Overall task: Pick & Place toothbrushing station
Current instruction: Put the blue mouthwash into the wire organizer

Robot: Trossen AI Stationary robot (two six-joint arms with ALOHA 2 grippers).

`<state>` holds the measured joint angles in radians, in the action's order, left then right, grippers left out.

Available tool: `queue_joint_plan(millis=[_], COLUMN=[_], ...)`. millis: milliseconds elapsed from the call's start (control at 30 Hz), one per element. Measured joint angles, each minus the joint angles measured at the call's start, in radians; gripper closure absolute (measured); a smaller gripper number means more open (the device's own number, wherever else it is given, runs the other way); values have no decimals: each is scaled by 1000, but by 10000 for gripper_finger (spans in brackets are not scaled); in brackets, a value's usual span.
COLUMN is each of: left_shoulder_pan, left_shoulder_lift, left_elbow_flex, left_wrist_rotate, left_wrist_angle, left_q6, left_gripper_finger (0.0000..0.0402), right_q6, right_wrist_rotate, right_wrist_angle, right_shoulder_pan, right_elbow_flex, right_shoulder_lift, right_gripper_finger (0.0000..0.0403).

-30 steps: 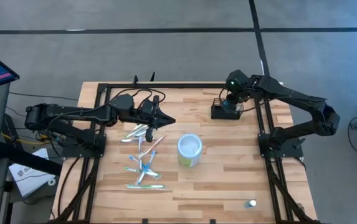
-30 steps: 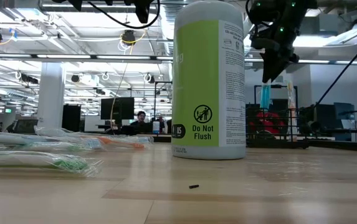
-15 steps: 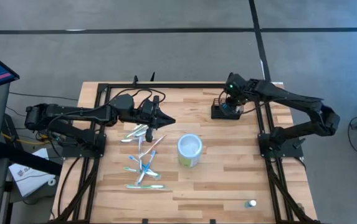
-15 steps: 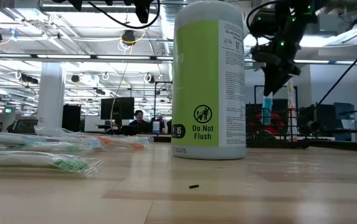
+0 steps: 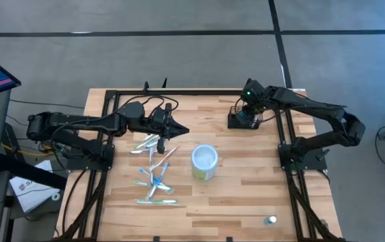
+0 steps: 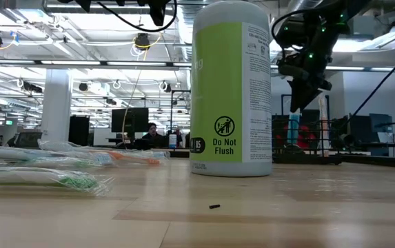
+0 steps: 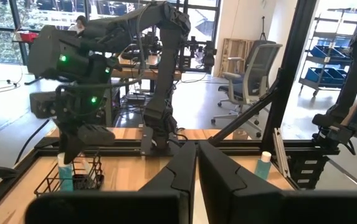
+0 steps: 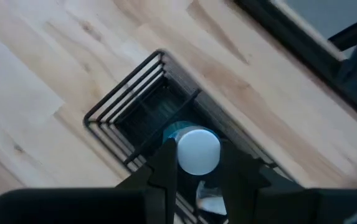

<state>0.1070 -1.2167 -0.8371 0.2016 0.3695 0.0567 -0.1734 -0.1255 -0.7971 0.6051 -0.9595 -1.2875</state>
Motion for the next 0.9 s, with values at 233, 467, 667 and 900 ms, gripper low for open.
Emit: queue_joint_plan(millis=[233,467,667,900], left_shoulder_pan=[0,0,0,0], left_shoulder_lift=[0,0,0,0], left_elbow_flex=[0,0,0,0], left_wrist_rotate=[0,1,1,1], left_wrist_angle=[-10,-20,-24,-28], left_q6=[0,0,0,0], left_gripper_finger=[390,390,390,390], right_q6=[16,26,27,39], right_wrist_rotate=[-1,-6,-4,3], right_wrist_angle=[9,59,61,53], right_shoulder_pan=[-8,-6,0,-3], right_elbow_flex=[0,-1,-1,-1], right_shoulder_lift=[-95,-139,-139,-139], right_gripper_finger=[325,290,261,295])
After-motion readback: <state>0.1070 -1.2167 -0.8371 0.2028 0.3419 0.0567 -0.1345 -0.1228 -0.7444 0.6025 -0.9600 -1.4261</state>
